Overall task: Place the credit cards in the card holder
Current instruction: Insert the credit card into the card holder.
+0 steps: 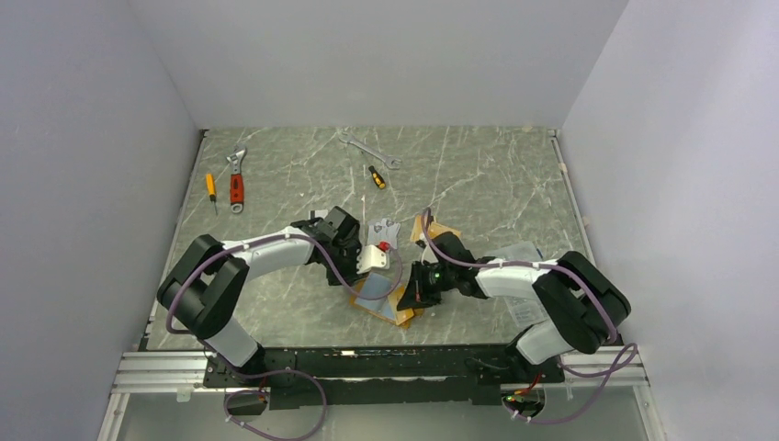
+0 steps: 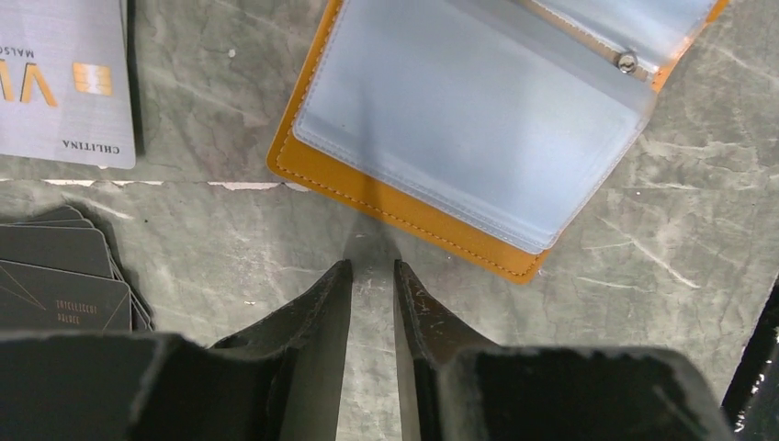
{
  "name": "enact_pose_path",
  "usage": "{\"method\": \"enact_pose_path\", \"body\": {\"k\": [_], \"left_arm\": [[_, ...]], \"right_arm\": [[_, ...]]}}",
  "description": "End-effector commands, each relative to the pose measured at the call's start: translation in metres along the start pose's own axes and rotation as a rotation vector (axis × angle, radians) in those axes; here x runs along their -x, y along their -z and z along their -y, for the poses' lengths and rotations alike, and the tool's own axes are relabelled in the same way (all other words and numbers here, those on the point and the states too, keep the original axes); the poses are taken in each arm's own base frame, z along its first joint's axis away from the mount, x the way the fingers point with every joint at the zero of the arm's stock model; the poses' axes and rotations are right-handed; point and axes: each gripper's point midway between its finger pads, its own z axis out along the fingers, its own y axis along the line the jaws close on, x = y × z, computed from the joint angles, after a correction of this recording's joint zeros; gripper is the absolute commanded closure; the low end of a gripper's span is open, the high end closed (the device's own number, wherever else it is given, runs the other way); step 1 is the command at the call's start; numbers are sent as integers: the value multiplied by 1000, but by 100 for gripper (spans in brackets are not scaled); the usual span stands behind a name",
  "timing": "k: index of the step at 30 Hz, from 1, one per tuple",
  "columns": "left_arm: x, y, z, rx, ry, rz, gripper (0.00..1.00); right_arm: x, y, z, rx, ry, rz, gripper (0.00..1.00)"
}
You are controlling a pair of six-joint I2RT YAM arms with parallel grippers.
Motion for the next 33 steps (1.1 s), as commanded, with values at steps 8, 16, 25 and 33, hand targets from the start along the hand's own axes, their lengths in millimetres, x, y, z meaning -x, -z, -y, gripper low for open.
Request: {"method": "enact_pose_path", "body": {"k": [8, 16, 25, 33], "left_arm": [[2, -12, 59, -142, -107, -36, 75], [-3, -15, 78, -160, -96, -59, 78], [18, 14, 52, -75, -48, -6, 84], [44, 22, 61, -116, -92, 87, 83]], "right_arm": [[40, 5, -1, -20, 37, 58, 100], [40, 2, 2, -16, 28, 57, 100], [58, 24, -14, -29, 87, 190, 100], [80, 24, -22, 23, 94, 352, 100]]}}
